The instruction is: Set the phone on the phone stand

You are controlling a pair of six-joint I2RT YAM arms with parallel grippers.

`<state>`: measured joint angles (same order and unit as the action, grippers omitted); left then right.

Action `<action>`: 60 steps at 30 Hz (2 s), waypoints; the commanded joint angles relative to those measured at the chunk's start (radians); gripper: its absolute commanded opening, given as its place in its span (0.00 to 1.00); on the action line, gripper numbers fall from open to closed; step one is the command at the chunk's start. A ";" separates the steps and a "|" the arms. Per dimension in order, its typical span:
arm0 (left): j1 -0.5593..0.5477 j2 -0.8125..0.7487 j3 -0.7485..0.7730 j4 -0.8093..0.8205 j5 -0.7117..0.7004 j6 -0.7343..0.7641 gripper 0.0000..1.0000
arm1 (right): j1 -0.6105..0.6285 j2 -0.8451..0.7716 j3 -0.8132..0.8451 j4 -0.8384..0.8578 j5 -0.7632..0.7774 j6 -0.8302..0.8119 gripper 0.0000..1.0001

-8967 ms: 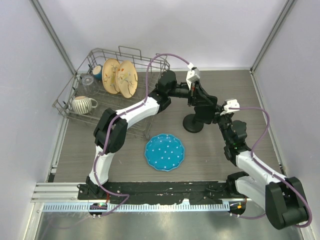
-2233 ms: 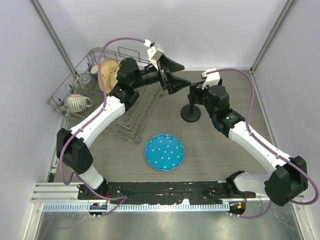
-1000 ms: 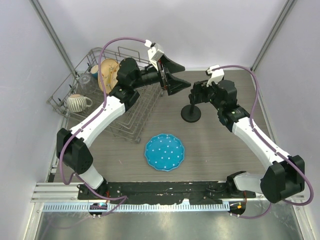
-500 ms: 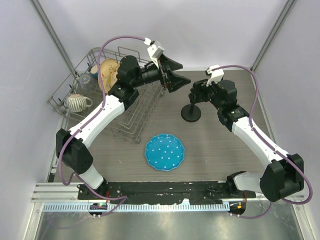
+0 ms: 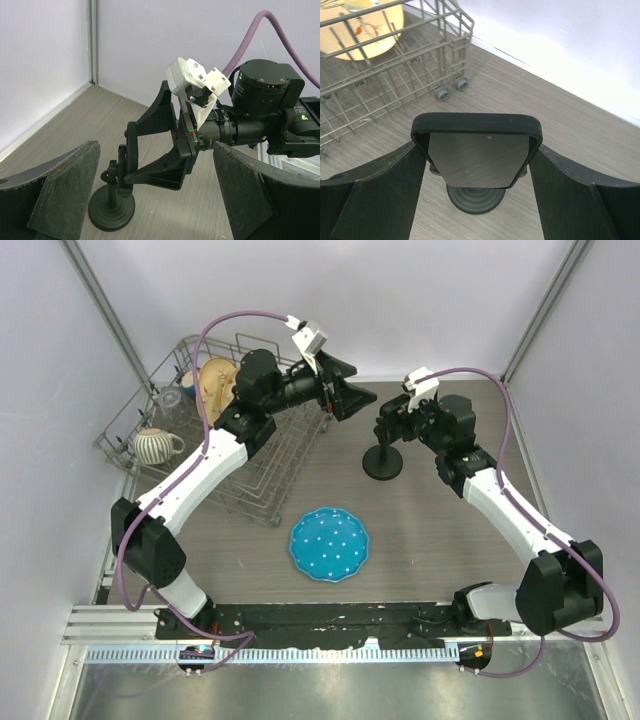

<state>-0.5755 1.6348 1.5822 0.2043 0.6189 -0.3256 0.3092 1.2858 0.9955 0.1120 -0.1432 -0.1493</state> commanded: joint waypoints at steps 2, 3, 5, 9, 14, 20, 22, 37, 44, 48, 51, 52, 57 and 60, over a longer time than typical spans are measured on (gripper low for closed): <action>0.020 -0.047 0.027 -0.005 -0.013 -0.006 1.00 | -0.001 0.032 0.121 0.098 -0.304 -0.133 0.01; 0.025 -0.053 0.022 0.001 -0.012 -0.029 1.00 | -0.002 0.041 0.127 0.097 -0.341 -0.153 0.01; 0.040 -0.065 0.012 0.041 0.004 -0.090 1.00 | -0.004 0.049 0.146 0.078 -0.403 -0.174 0.01; 0.062 -0.075 -0.007 0.087 0.001 -0.158 1.00 | -0.007 0.058 0.147 0.095 -0.557 -0.158 0.01; 0.086 -0.075 -0.007 0.061 -0.027 -0.141 1.00 | -0.005 0.098 0.157 0.115 -0.685 -0.124 0.01; 0.106 -0.079 -0.014 0.058 -0.010 -0.141 1.00 | 0.018 0.128 0.175 0.149 -0.751 -0.131 0.01; 0.106 -0.076 -0.016 0.064 -0.002 -0.141 1.00 | 0.030 0.145 0.198 0.137 -0.763 -0.145 0.01; 0.114 -0.073 -0.016 0.078 0.024 -0.148 1.00 | 0.088 0.221 0.308 -0.132 -0.869 -0.302 0.01; 0.120 -0.076 -0.022 0.092 0.030 -0.158 1.00 | 0.093 0.225 0.307 -0.144 -0.857 -0.302 0.10; 0.123 -0.076 -0.025 0.099 0.031 -0.168 1.00 | 0.099 0.208 0.286 -0.132 -0.794 -0.276 0.61; 0.123 -0.081 -0.030 0.107 0.028 -0.176 1.00 | 0.099 0.179 0.247 -0.061 -0.739 -0.221 0.85; 0.124 -0.084 -0.037 0.110 0.025 -0.181 1.00 | 0.100 0.175 0.244 -0.045 -0.719 -0.208 0.85; 0.124 -0.136 -0.070 0.141 -0.016 -0.184 1.00 | 0.100 0.142 0.219 -0.018 -0.691 -0.154 0.85; 0.123 -0.176 -0.085 0.130 -0.025 -0.176 1.00 | 0.100 0.148 0.235 -0.040 -0.710 -0.147 0.85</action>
<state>-0.4576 1.5517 1.5013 0.2729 0.6170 -0.4980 0.4080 1.4933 1.2049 -0.0193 -0.8524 -0.3374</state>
